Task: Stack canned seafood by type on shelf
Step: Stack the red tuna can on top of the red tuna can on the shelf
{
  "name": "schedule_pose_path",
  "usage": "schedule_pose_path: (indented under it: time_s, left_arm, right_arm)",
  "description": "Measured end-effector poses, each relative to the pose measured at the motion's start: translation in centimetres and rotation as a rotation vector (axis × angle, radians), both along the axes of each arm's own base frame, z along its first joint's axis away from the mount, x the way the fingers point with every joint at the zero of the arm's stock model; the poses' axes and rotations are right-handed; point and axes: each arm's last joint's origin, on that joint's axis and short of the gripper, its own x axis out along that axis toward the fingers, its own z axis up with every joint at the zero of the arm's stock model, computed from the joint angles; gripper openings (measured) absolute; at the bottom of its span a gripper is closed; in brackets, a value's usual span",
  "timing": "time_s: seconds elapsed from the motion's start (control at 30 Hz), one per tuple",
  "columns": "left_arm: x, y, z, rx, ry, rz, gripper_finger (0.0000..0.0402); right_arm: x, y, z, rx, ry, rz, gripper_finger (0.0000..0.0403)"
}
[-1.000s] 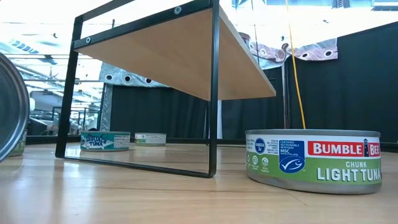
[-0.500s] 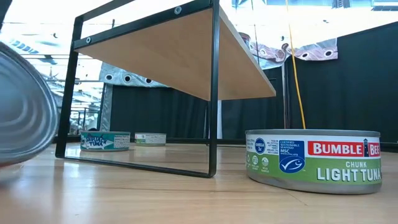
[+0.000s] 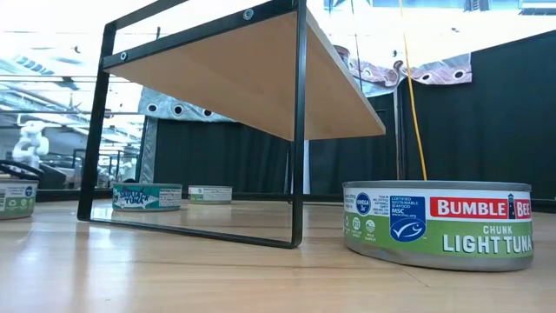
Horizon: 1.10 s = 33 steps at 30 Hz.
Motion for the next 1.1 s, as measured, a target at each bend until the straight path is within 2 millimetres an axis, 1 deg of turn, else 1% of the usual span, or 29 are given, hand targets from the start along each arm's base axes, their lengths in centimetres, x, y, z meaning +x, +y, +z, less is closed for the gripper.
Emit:
schedule_pose_path:
  time_s: [0.07,0.17,0.27,0.33,0.4,0.47,0.53,0.63,0.7,0.77,0.83,0.9,1.0,1.1]
  left_arm:
    - [-0.3,0.6,3.4,-0.085,-0.09,0.031,0.0144]
    - [-0.8,2.4,8.6,-0.23,-0.256,0.055,0.0144]
    - [-1.0,5.4,13.0,-0.344,-0.42,0.091,0.0144]
    - [-1.0,8.1,15.5,-0.417,-0.541,0.144,0.0144]
    - [-0.9,11.1,17.5,-0.467,-0.646,0.207,0.0144]
    - [-0.8,14.5,19.0,-0.516,-0.719,0.3,0.0144]
    - [-0.5,18.1,19.8,-0.596,-0.751,0.416,0.0144]
    - [0.6,22.9,19.8,-0.823,-0.717,0.575,0.0144]
    - [1.5,25.2,19.0,-0.991,-0.642,0.666,0.0144]
    - [2.6,26.9,17.7,-1.133,-0.561,0.765,0.0144]
    - [3.9,27.9,15.7,-1.197,-0.476,0.832,0.0144]
    - [5.4,28.3,13.5,-1.233,-0.401,0.895,0.0144]
    - [7.3,28.3,10.2,-1.254,-0.261,0.95,0.0144]
    - [8.3,28.3,7.8,-1.269,-0.172,0.991,0.0144]
  right_arm:
    - [-0.3,-0.2,0.8,-0.027,-0.036,-0.002,0.0]
    - [-0.9,-0.6,2.1,-0.066,-0.096,-0.008,0.0]
    - [-1.7,-1.1,3.2,-0.119,-0.128,-0.011,0.0]
    - [-2.2,-1.4,3.7,-0.155,-0.141,-0.014,0.0]
    - [-2.5,-1.6,4.1,-0.183,-0.147,-0.017,0.0]
    - [-2.8,-1.7,4.3,-0.2,-0.153,-0.017,0.0]
    - [-3.1,-1.8,4.6,-0.218,-0.156,-0.018,0.0]
    - [-3.2,-1.9,4.6,-0.246,-0.144,-0.017,0.0]
    - [-3.4,-2.0,4.7,-0.257,-0.139,-0.017,0.0]
    - [-3.6,-2.2,4.7,-0.278,-0.132,-0.017,0.0]
    - [-3.6,-2.2,4.6,-0.298,-0.117,-0.016,0.0]
    - [-3.8,-2.3,4.5,-0.327,-0.095,-0.013,0.0]
    - [-4.1,-2.6,4.5,-0.36,-0.07,-0.019,0.0]
    - [-4.4,-2.9,4.5,-0.395,-0.036,-0.05,0.0]
